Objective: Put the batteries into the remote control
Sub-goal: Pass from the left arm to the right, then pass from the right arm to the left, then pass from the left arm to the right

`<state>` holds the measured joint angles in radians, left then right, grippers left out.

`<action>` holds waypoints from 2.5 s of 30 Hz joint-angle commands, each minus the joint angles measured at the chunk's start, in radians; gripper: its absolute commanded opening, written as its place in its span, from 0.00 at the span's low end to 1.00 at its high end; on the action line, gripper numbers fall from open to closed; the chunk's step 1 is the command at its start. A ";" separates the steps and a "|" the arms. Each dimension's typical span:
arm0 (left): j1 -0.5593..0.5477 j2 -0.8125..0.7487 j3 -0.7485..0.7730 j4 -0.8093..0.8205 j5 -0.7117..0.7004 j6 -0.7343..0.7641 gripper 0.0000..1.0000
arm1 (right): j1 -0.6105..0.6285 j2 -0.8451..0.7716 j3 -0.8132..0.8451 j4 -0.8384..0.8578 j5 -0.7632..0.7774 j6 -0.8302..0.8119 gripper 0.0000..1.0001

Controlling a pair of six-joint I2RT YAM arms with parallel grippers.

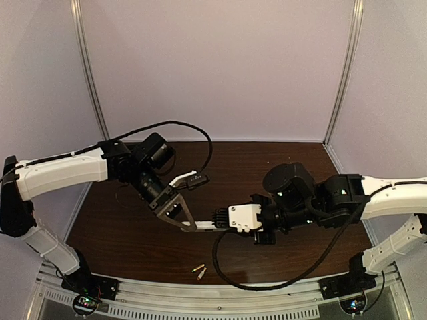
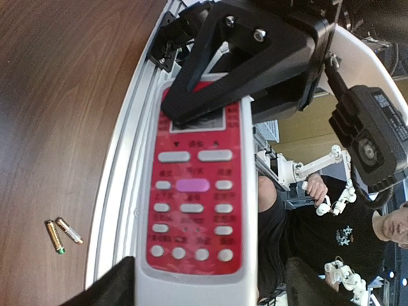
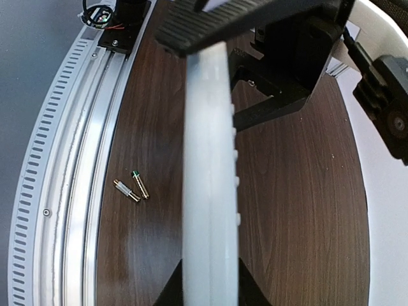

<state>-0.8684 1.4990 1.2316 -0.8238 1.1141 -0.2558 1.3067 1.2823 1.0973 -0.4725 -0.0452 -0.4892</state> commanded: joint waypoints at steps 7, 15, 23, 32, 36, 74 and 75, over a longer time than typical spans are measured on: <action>0.137 -0.282 0.021 0.169 -0.369 -0.016 0.97 | -0.101 -0.042 0.038 -0.009 -0.094 0.179 0.01; 0.071 -0.488 -0.168 0.396 -0.594 0.073 0.97 | -0.266 -0.041 0.043 0.045 -0.442 0.385 0.00; -0.049 -0.440 -0.198 0.474 -0.707 0.160 0.86 | -0.291 0.002 0.053 0.116 -0.656 0.582 0.00; -0.094 -0.316 -0.158 0.512 -0.563 0.170 0.55 | -0.294 0.029 0.059 0.118 -0.742 0.632 0.00; -0.096 -0.293 -0.149 0.519 -0.485 0.166 0.39 | -0.307 0.025 0.057 0.119 -0.744 0.631 0.00; 0.045 -0.214 -0.352 1.252 -0.342 -0.379 0.00 | -0.484 0.010 -0.208 0.917 -0.779 1.177 0.41; 0.048 -0.215 -0.357 1.262 -0.350 -0.384 0.00 | -0.486 0.014 -0.216 0.933 -0.780 1.191 0.40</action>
<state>-0.8398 1.2774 0.9005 0.3088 0.7799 -0.5945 0.8246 1.2743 0.9096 0.3702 -0.8528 0.6319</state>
